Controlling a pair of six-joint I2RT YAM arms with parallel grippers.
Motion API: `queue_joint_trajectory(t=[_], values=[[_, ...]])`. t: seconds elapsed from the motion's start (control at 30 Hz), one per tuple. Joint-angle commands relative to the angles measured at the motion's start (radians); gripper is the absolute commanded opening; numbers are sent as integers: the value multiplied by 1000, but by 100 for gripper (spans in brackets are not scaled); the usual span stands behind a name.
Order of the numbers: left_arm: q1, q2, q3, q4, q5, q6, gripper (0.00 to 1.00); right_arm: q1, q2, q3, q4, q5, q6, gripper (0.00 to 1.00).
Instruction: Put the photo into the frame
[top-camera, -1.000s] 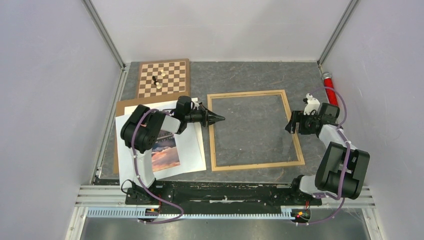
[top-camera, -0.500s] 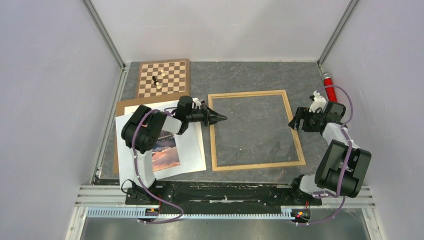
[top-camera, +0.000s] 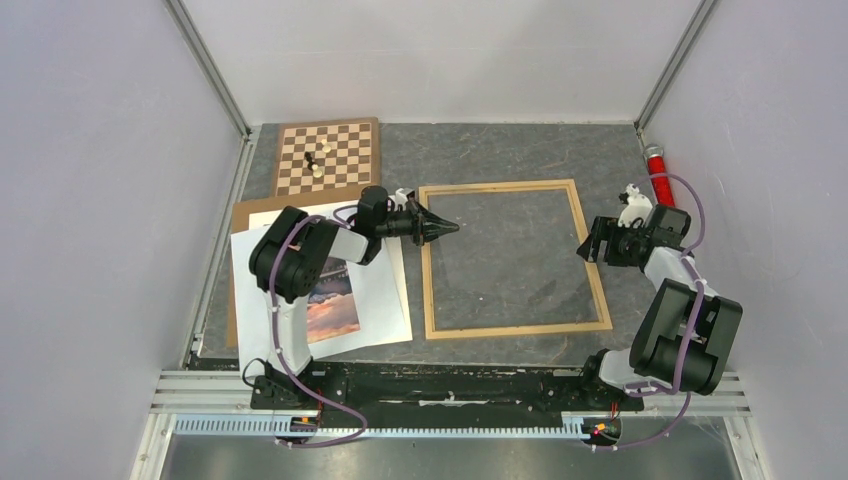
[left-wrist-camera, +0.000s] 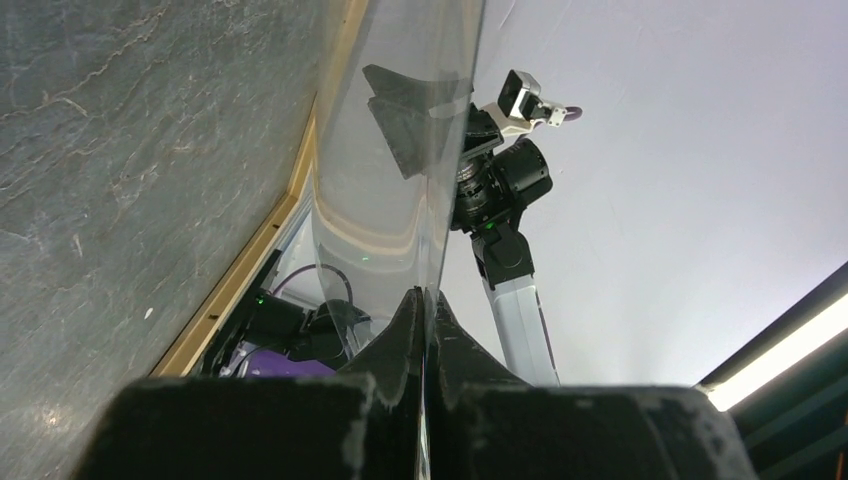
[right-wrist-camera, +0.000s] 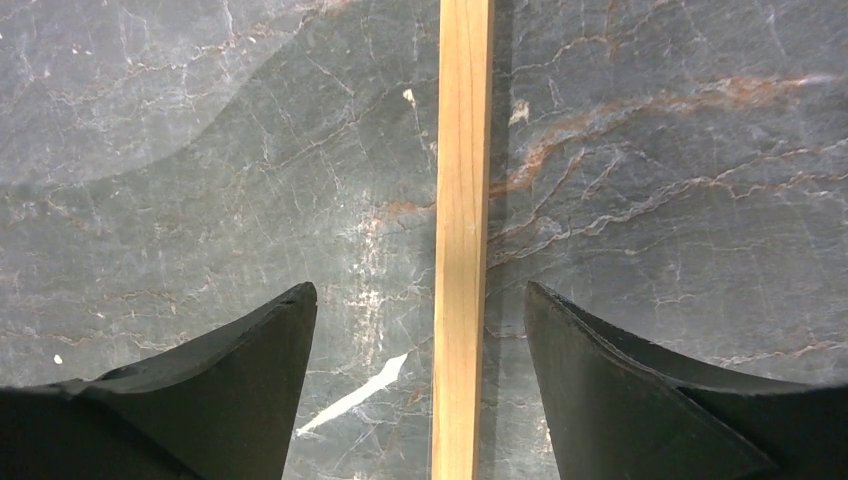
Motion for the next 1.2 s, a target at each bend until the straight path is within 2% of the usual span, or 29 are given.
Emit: queue_joint_trajectory(t=[0.0, 0.4, 0.73, 1.17], values=[[-10, 18, 27, 54, 12, -18, 2, -4, 7, -16, 41, 3, -4, 79], [-13, 11, 37, 232, -6, -103, 2, -4, 12, -40, 61, 20, -9, 76], [-13, -3, 49, 346, -2, -110, 2, -40, -13, -22, 61, 6, 38, 75], [-52, 50, 69, 565, -85, -205, 2, -58, -23, -32, 57, -11, 32, 75]])
